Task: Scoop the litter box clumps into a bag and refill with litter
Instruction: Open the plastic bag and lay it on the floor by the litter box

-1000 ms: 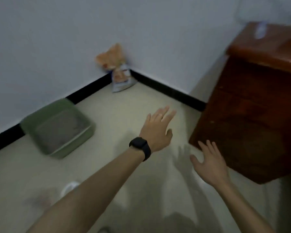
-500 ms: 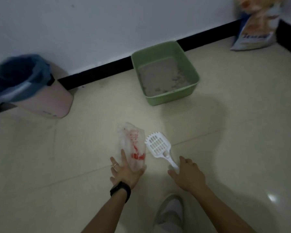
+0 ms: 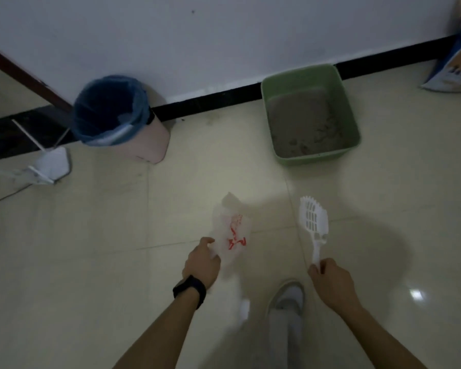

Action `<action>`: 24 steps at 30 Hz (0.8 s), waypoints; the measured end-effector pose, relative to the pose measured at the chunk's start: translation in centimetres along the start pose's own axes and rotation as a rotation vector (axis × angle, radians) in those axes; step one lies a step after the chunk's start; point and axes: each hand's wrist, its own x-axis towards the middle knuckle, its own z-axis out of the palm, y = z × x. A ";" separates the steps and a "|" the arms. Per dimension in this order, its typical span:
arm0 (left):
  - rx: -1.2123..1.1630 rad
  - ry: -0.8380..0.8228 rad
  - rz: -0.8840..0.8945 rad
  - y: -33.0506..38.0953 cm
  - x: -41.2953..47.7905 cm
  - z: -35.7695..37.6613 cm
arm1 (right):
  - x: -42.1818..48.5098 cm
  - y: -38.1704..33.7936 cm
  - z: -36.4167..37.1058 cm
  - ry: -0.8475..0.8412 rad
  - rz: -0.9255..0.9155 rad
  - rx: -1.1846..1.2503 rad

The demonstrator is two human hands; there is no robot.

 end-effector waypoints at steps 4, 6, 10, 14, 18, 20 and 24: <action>-0.053 0.017 -0.021 0.7 -6.7 -10.4 | -9.8 -7.8 -6.6 0.038 0.021 0.187; -0.065 0.032 -0.032 1.7 -9.2 -15.3 | -14.1 -11.9 -9.7 0.051 0.033 0.260; -0.151 0.060 -0.067 4.5 -10.1 -23.5 | -18.5 -19.3 -14.6 0.022 0.056 0.337; -0.190 0.053 -0.064 7.4 -5.9 -29.5 | -17.4 -26.1 -16.0 0.013 0.103 0.338; -0.130 -0.009 -0.038 9.5 0.9 -33.4 | -12.2 -32.9 -15.6 -0.041 0.121 0.230; -0.075 -0.058 -0.043 9.8 3.8 -34.2 | -9.7 -35.4 -15.2 -0.069 0.140 0.187; -0.068 -0.104 -0.085 10.7 9.4 -34.0 | -4.0 -39.3 -15.0 -0.085 0.095 0.087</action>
